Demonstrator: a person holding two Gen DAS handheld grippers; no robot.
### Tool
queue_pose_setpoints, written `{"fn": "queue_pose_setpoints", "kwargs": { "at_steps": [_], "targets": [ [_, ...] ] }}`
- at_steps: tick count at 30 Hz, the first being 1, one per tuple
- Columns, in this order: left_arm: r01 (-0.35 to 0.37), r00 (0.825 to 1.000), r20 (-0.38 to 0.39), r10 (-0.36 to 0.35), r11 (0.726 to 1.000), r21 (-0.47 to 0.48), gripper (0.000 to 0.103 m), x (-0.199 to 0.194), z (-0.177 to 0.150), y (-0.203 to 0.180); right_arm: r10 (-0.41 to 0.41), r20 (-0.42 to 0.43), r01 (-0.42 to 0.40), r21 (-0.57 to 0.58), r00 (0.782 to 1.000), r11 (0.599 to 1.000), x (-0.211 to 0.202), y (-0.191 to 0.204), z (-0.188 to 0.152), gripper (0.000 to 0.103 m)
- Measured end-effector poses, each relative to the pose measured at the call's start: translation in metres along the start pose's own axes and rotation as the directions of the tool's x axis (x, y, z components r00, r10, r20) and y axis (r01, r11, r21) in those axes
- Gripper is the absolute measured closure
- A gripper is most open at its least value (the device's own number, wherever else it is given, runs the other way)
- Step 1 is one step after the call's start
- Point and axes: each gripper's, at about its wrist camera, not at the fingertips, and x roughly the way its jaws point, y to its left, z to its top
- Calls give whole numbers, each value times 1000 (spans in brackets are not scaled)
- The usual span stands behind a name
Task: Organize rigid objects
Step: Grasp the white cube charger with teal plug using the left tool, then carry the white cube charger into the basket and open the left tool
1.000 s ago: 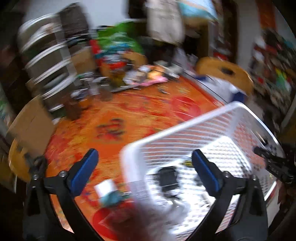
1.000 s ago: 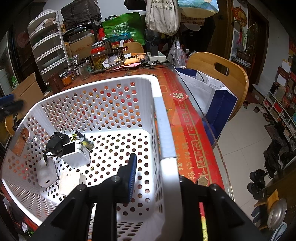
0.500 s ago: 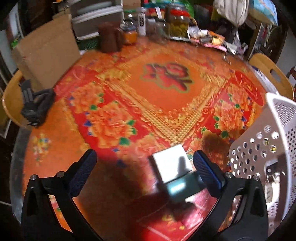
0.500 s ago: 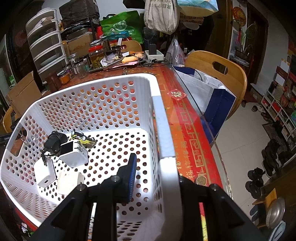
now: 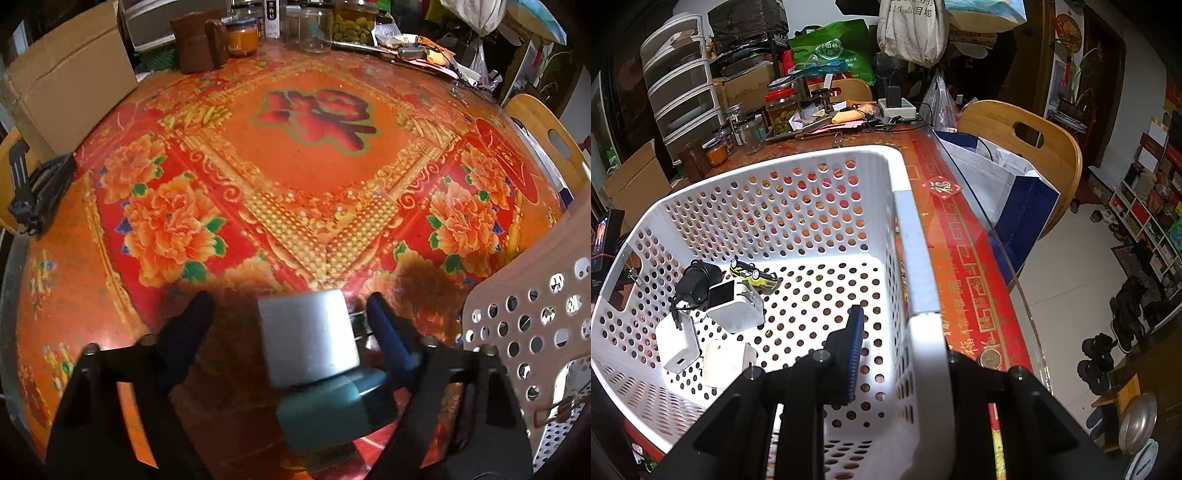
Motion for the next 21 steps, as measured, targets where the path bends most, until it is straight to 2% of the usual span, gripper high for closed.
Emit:
{"fn": "queue_pose_setpoints", "kwargs": {
  "at_steps": [2,4,8,12,15,18,21],
  "targets": [
    [-2,1000,6,2,1000,-11,41,-1,0,-1,0,1,0,0,1000,1000,0,0,0,79],
    [-1,1000,15,1,1000,-9,48,-3,0,-3,0,1,0,0,1000,1000,0,0,0,79],
    [-9,999,33,9,1000,-11,49,-7,-2,-2,0,0,0,0,1000,1000,0,0,0,79],
    [-58,994,88,61,998,-35,49,-25,4,11,0,0,0,0,1000,1000,0,0,0,79],
    [-116,982,145,124,991,-64,49,-49,12,25,-2,-2,2,-3,1000,1000,0,0,2,79],
    [-170,958,217,185,982,-86,49,-82,16,32,0,1,0,-3,1000,1000,-1,1,2,79],
    [-177,945,266,192,981,-80,49,-109,17,28,5,2,-5,-3,1000,1000,-1,2,3,79]
  ]
}}
